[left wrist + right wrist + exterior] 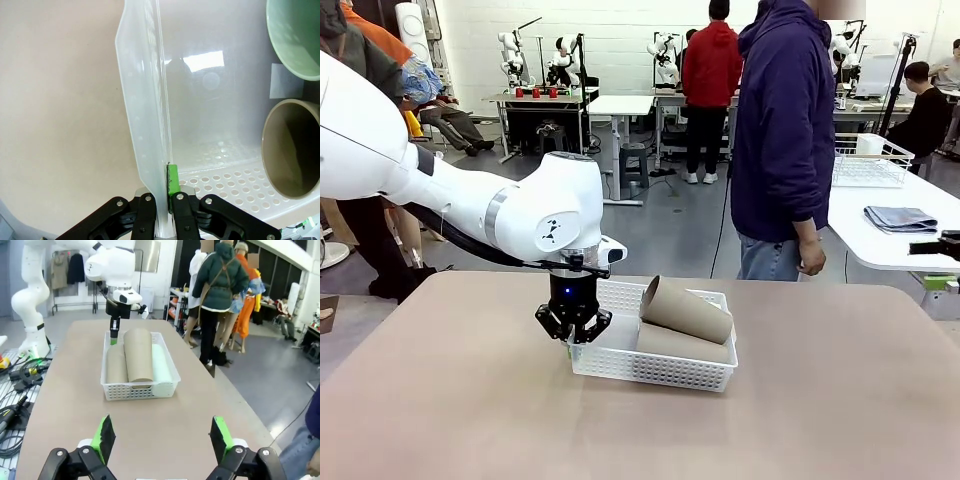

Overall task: Clean and organize the cups into the basket.
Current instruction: Pick up the Reusable plastic cup from the right side of the table and stack it inside the Organizing basket in the center of the table.

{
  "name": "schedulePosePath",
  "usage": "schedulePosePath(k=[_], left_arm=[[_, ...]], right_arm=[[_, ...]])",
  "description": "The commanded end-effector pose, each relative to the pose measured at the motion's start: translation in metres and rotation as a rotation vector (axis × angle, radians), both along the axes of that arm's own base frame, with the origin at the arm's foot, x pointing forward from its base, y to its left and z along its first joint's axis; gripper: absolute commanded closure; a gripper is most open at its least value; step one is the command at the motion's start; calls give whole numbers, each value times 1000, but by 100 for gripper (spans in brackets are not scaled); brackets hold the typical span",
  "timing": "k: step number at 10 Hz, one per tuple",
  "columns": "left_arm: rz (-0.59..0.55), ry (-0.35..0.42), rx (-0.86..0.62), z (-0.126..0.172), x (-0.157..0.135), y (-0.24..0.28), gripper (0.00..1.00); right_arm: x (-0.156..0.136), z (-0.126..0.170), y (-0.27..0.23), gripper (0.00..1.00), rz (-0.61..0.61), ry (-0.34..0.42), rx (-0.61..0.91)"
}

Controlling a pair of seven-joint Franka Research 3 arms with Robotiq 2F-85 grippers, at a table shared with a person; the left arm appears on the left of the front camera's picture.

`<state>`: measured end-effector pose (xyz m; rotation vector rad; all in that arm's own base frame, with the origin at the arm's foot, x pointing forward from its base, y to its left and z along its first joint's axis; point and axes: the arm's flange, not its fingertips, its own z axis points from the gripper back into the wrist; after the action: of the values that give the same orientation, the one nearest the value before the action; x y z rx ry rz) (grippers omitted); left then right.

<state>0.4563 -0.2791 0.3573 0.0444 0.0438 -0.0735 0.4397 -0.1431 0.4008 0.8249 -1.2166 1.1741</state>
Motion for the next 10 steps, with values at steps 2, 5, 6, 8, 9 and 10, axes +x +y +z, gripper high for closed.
schedulePosePath(k=[2, 5, 6, 8, 9, 10], left_arm=[[-2, 0, 1, 0, -1, -2, 100], [-2, 0, 1, 0, -1, -2, 100], [-2, 0, 1, 0, -1, -2, 100], [-2, 0, 1, 0, -1, -2, 100], [-2, 0, 1, 0, -1, -2, 100], [-2, 0, 1, 0, -1, -2, 100]], right_arm=[[8, 6, -1, 0, 9, -15, 39], [0, -6, -5, 0, 7, -1, 20], [0, -6, -5, 0, 7, -1, 20], [0, -6, -5, 0, 7, -1, 20], [0, -6, -5, 0, 7, -1, 20], [0, -6, -5, 0, 7, -1, 20]])
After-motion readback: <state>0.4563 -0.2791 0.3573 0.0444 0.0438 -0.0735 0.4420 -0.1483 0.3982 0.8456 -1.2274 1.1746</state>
